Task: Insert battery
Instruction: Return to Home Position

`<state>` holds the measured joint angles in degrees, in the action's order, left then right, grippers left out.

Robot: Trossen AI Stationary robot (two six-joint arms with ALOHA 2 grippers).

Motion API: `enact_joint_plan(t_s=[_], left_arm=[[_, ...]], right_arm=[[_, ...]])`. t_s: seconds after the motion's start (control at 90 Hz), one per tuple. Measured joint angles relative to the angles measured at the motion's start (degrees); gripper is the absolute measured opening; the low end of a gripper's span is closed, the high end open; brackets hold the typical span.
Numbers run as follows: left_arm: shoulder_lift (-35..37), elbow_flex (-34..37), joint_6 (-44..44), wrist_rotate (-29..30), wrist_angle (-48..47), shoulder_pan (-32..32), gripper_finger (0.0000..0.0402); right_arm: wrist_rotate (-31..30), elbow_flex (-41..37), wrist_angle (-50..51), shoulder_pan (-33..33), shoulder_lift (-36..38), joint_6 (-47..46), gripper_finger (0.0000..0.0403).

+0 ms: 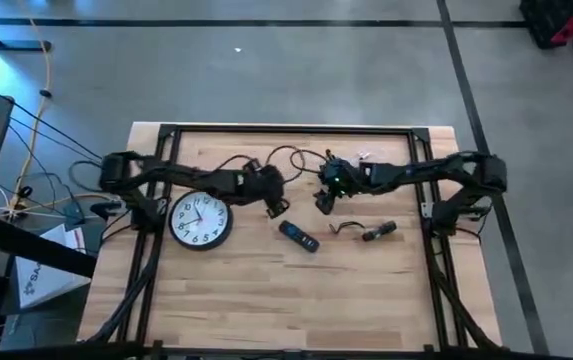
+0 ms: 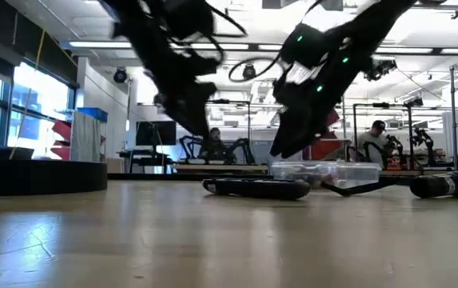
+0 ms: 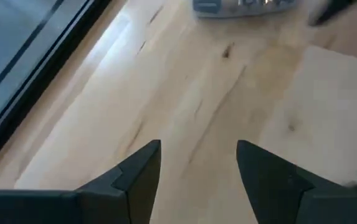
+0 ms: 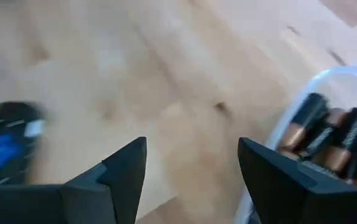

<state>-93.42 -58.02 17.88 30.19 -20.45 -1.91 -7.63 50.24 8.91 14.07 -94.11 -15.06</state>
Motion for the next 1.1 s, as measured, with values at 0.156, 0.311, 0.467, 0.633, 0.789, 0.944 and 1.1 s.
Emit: enact_joint_plan(t_s=[0.156,0.311,0.467,0.633,0.789,0.944,1.1], left_arm=[[5.8,7.4,10.2,3.4,0.9,4.7,0.019],[6.3,11.6,17.8,6.9,2.2,9.1,0.019],[5.9,13.9,22.3,9.9,5.0,11.8,0.019],[5.8,14.3,23.3,13.7,5.4,14.4,0.019],[6.1,14.3,21.1,15.8,5.5,15.6,0.019],[6.1,14.3,20.8,19.3,5.5,16.9,0.019],[6.1,14.3,18.6,19.1,7.2,18.2,0.019]], right_arm=[[-2.0,4.2,3.2,2.3,-4.3,1.2,0.022],[-7.9,6.4,7.2,4.1,-5.9,1.6,0.0219],[-11.7,7.6,13.1,6.5,-5.9,2.1,0.0219],[-14.6,7.9,19.1,9.3,-5.9,2.1,0.0219],[-15.7,7.9,19.6,11.0,-5.5,3.6,0.0219],[-15.6,7.8,19.4,11.1,-1.0,5.0,0.0219],[-13.6,7.7,21.0,11.6,6.9,7.6,0.0219]])
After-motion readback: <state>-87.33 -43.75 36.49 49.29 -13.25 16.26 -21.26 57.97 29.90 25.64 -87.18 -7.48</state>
